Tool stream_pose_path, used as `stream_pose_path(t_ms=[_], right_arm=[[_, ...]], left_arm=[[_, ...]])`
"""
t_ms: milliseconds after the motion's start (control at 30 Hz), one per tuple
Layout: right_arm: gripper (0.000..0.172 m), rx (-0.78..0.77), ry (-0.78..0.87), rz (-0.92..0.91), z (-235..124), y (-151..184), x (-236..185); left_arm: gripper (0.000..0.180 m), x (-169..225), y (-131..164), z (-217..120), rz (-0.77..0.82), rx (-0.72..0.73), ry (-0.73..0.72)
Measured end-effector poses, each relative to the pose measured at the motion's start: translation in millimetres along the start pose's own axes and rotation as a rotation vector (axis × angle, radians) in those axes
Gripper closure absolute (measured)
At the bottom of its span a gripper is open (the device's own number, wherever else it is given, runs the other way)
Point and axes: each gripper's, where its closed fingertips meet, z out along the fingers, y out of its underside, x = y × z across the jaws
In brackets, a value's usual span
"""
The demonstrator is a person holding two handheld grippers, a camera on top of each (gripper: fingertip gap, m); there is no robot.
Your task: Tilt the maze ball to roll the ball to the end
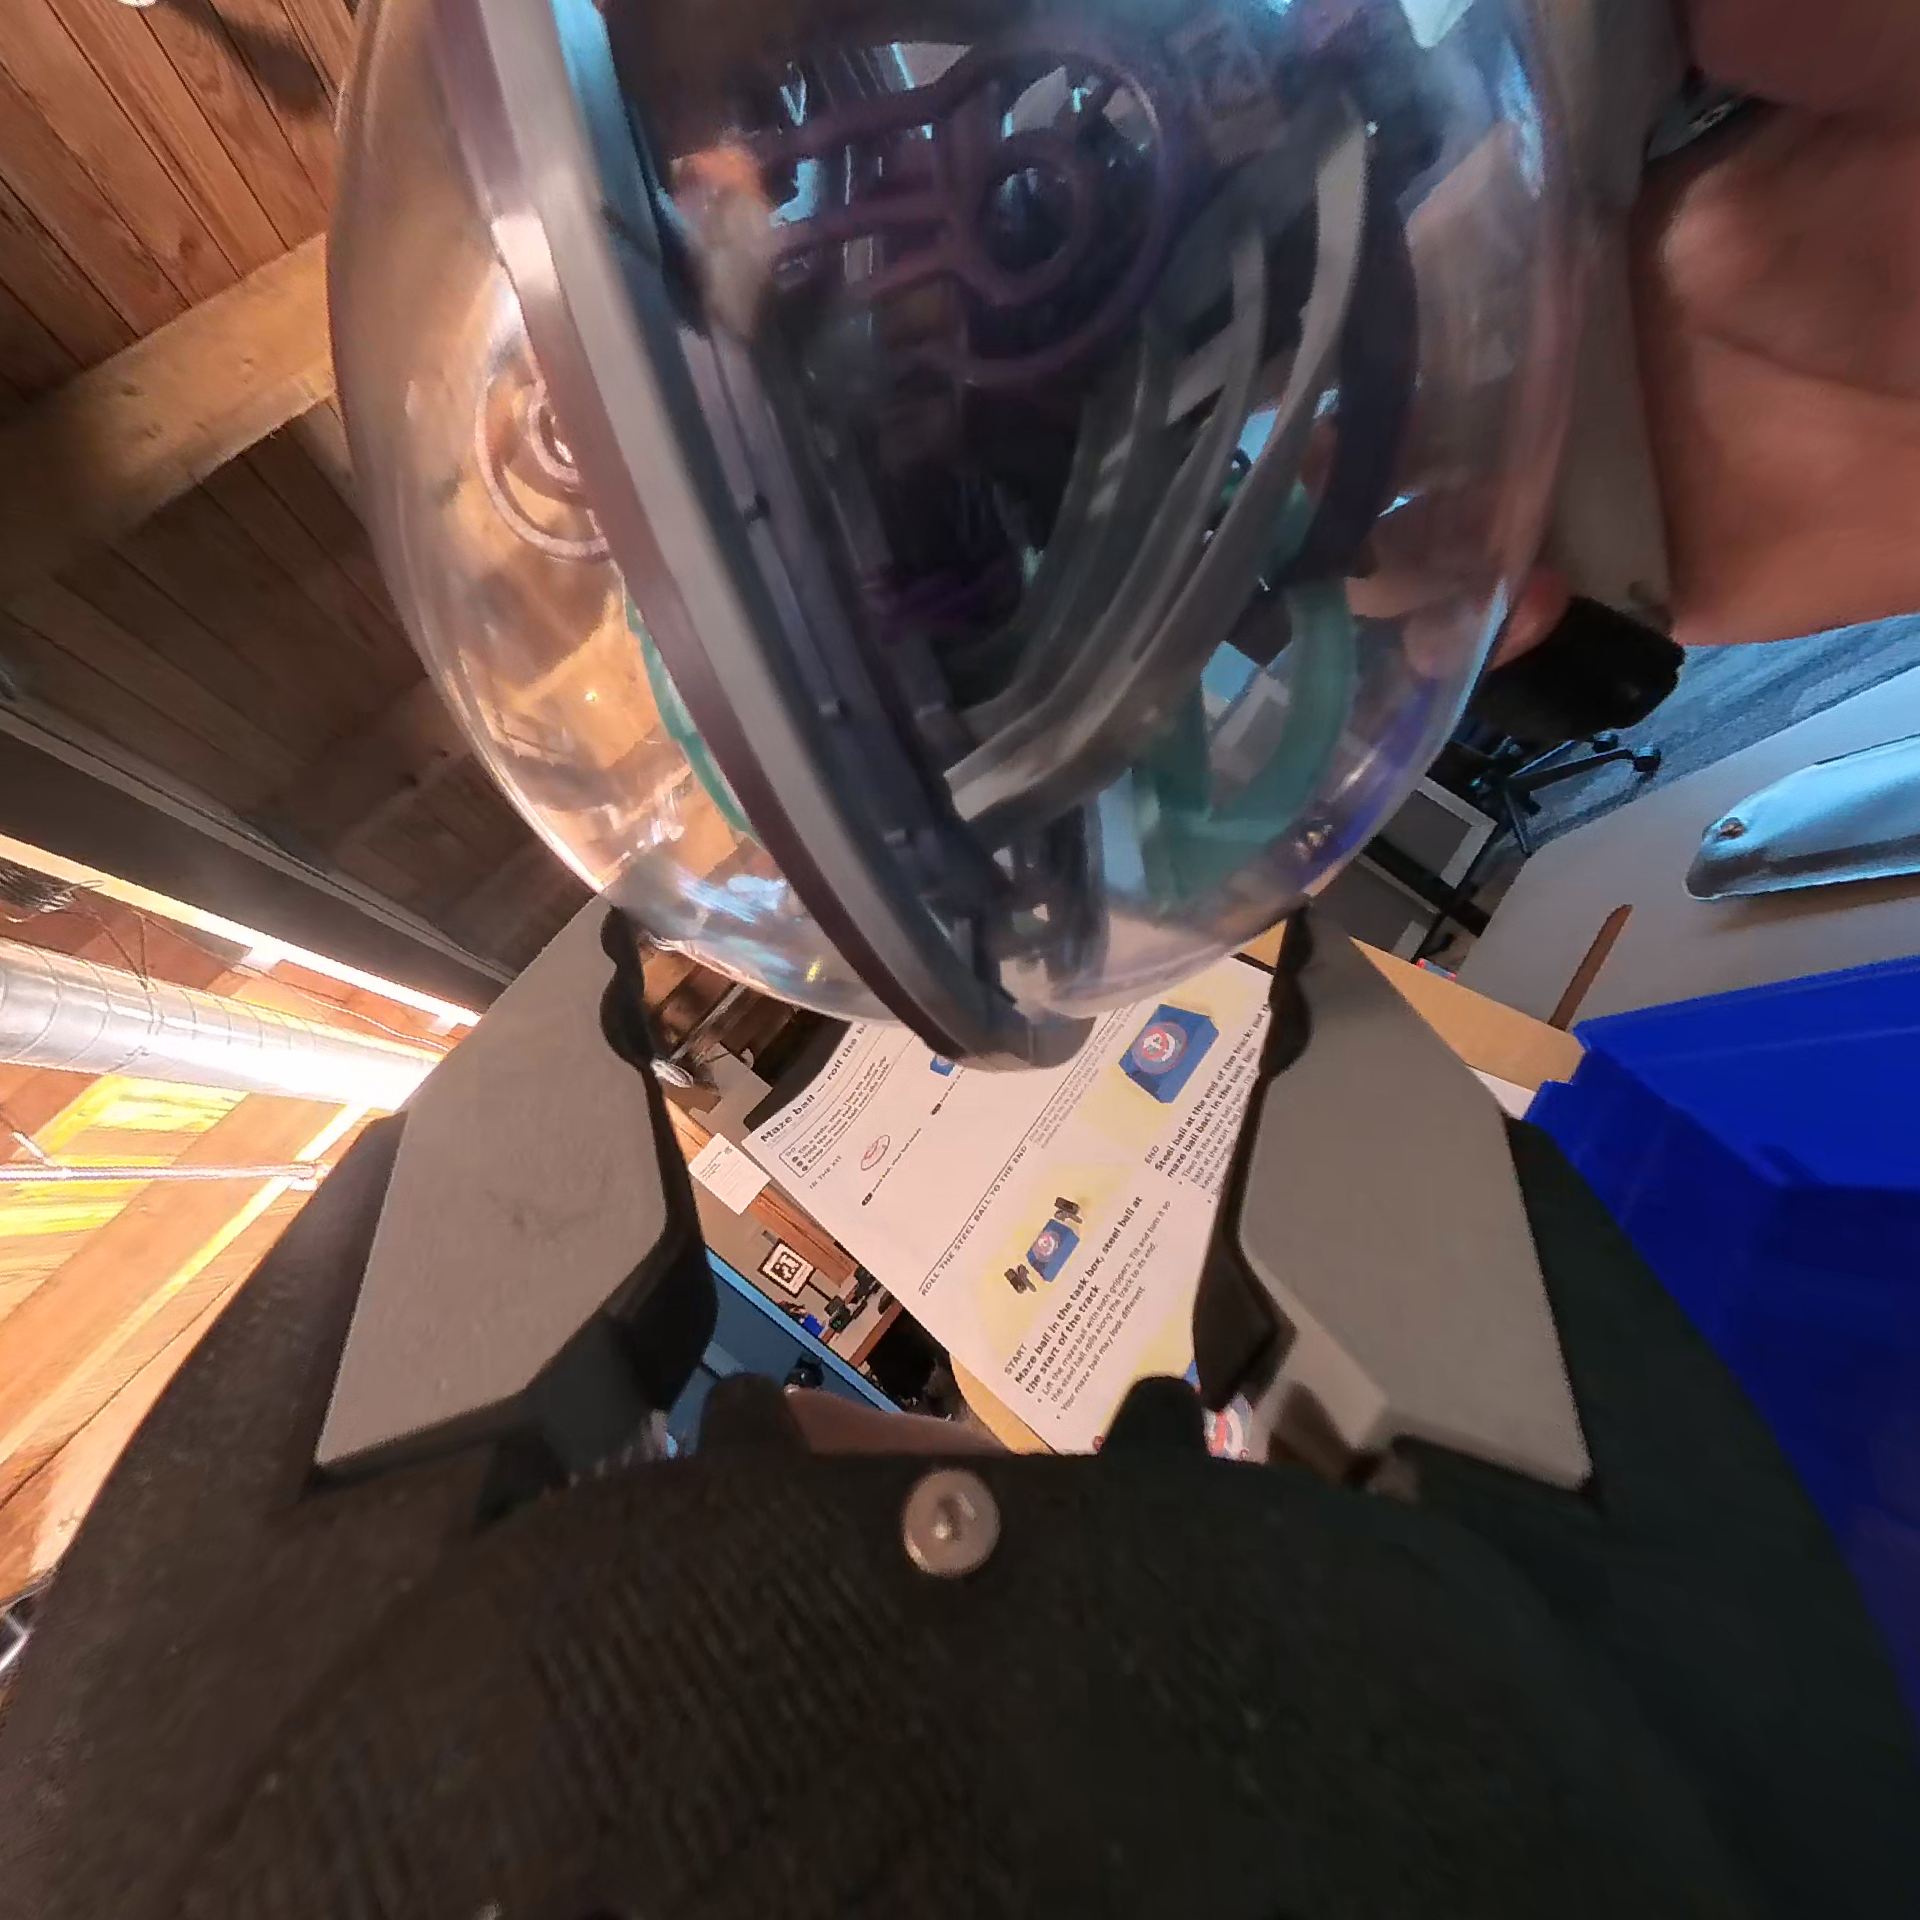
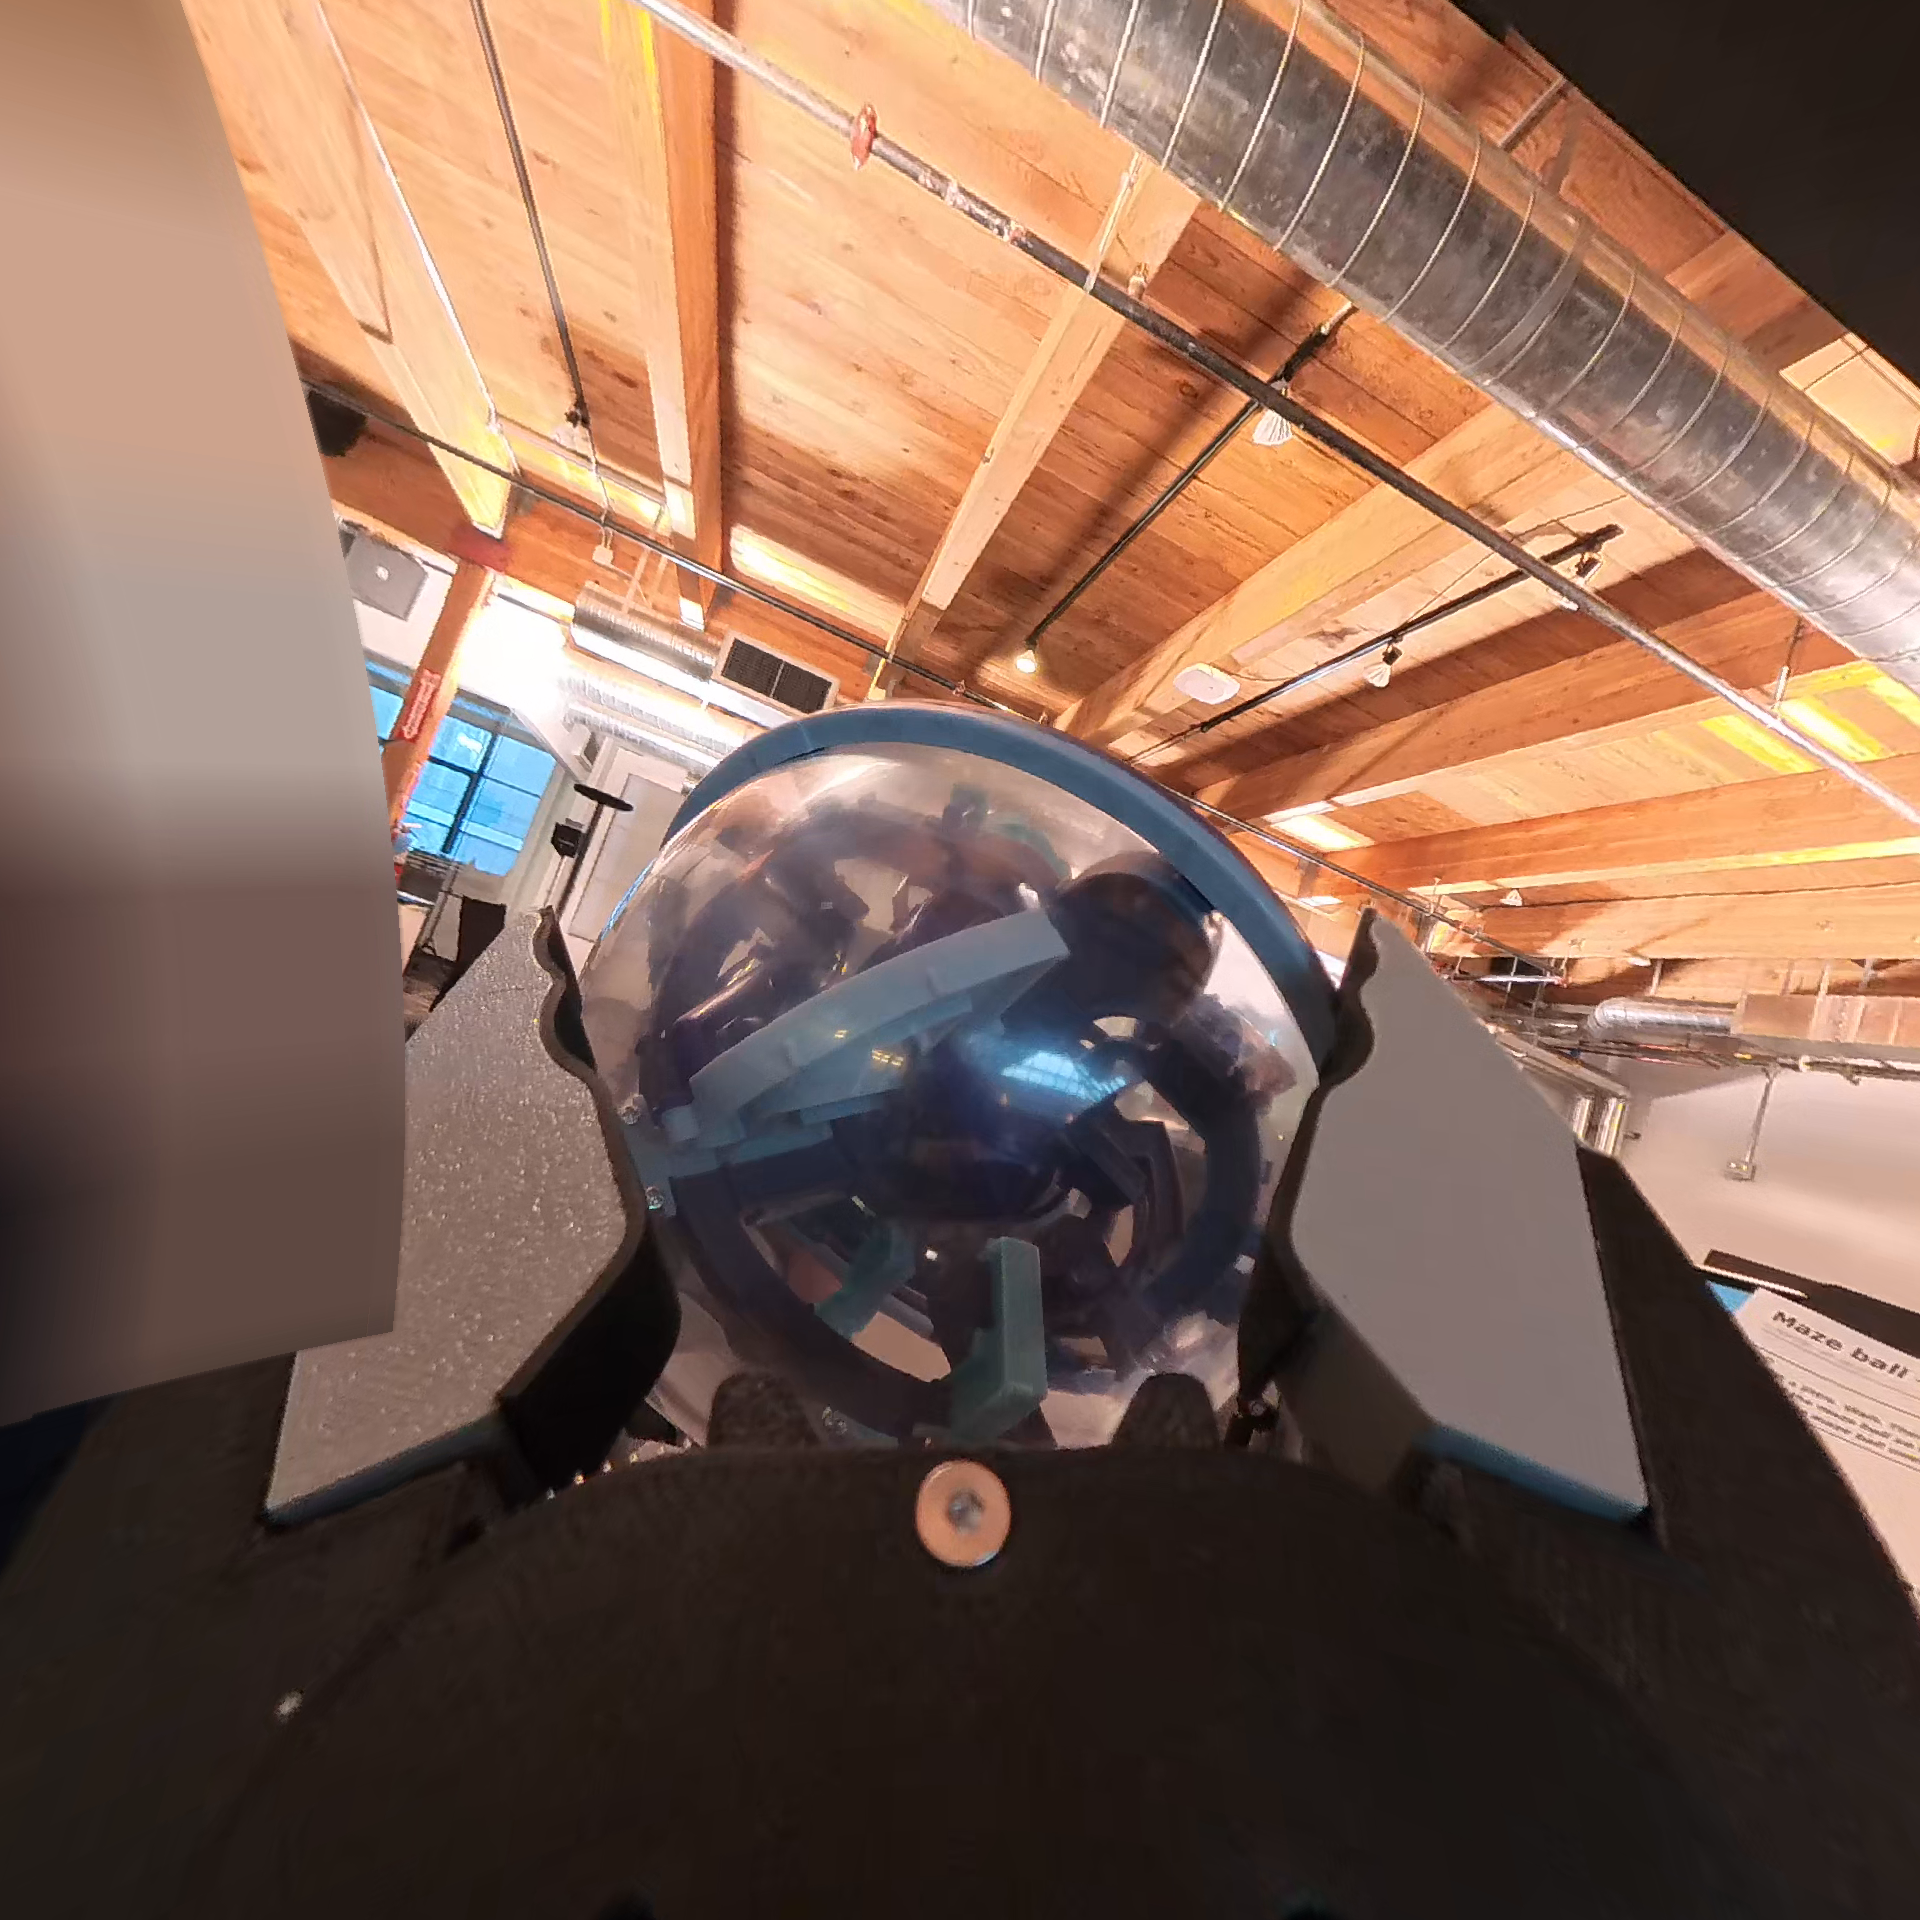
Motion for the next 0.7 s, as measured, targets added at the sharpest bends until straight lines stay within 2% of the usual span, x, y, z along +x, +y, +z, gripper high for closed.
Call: stream_pose_path(t_ms=[700], right_arm=[[0.032,0.02,0.065,0.16,5,-4,12]], left_arm=[[0.062,-1,-3,-2,-0.081,0.009,0.04]])
